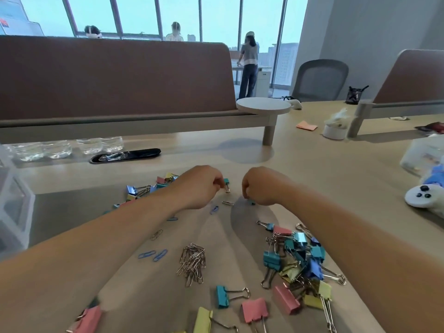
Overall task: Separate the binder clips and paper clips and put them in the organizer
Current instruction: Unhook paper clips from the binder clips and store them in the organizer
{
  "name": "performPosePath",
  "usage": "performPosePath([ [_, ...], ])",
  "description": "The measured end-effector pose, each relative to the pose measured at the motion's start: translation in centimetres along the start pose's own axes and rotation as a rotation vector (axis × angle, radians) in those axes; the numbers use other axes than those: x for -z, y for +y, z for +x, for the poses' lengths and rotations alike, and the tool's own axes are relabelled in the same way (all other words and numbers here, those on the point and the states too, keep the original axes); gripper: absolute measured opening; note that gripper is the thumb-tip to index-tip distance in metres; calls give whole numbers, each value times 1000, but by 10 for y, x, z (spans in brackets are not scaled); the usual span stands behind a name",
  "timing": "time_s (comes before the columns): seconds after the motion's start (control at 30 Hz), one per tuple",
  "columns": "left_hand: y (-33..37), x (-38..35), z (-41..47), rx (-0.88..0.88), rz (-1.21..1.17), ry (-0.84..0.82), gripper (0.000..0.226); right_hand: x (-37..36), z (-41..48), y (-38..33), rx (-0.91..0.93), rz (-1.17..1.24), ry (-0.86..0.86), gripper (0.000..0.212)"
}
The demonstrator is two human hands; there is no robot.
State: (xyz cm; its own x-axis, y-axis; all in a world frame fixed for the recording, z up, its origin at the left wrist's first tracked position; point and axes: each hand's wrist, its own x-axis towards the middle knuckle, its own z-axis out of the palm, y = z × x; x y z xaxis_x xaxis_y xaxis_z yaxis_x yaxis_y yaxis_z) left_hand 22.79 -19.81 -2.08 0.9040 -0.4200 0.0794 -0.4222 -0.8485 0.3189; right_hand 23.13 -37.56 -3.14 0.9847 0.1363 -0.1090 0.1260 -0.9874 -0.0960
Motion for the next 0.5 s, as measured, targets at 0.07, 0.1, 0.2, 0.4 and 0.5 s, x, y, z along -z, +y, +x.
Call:
performPosePath([
  [0.07,-6,0,2,18,13,14,27,2,7,-5,9,5,24,23],
  [0.1,-8,-1,3,26,17,19,28,1,12,-7,13,9,47,23],
  [0.2,-14,-3,7,11,-9,12,28,-4,27,-15,48,34,90,35],
  [0.4,-30,-3,10,30,-7,-6,28,-14,45,-24,144,-36,45,41],
  [0.5,-35,-2,6,48,-16,5,26,-9,36,-19,119,-36,45,28],
])
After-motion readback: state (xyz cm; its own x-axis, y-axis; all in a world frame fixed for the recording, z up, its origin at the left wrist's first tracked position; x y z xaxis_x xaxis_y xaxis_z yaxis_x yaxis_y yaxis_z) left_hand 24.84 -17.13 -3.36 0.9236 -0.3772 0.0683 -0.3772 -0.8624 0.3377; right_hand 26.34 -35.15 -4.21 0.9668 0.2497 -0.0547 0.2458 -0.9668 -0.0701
